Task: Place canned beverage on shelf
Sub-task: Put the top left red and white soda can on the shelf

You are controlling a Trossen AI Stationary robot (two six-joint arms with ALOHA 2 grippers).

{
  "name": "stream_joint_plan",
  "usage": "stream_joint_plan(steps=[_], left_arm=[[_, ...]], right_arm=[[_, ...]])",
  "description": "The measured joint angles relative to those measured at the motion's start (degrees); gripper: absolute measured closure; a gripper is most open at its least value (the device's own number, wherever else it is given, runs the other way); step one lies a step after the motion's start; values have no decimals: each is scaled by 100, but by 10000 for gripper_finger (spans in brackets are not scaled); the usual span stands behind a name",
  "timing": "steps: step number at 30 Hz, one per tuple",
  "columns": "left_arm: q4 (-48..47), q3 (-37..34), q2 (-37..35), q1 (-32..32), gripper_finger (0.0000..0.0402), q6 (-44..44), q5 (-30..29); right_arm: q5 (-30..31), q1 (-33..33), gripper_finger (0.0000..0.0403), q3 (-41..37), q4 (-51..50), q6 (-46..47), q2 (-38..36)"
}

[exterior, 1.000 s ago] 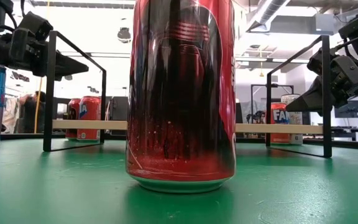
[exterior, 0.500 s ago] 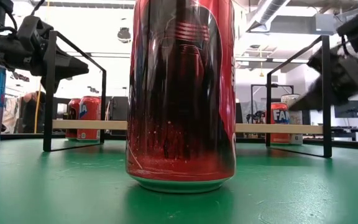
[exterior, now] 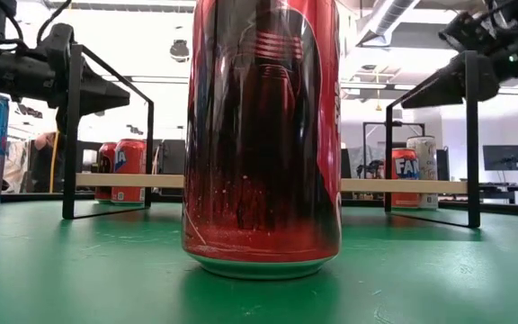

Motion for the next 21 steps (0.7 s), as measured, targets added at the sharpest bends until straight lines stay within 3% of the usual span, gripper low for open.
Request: stream_joint_plan(steps=[9,17,21], left_arm=[[-38,0,0,0,345,-234,-107],[314,16,0,0,345,199,6],[98,438,16,-2,351,654,-122]], right_arm=[[523,0,377,952,-367,-1110,0],[445,144,369,1096,808,-829,14],[86,425,367,1096,1202,-857,85]])
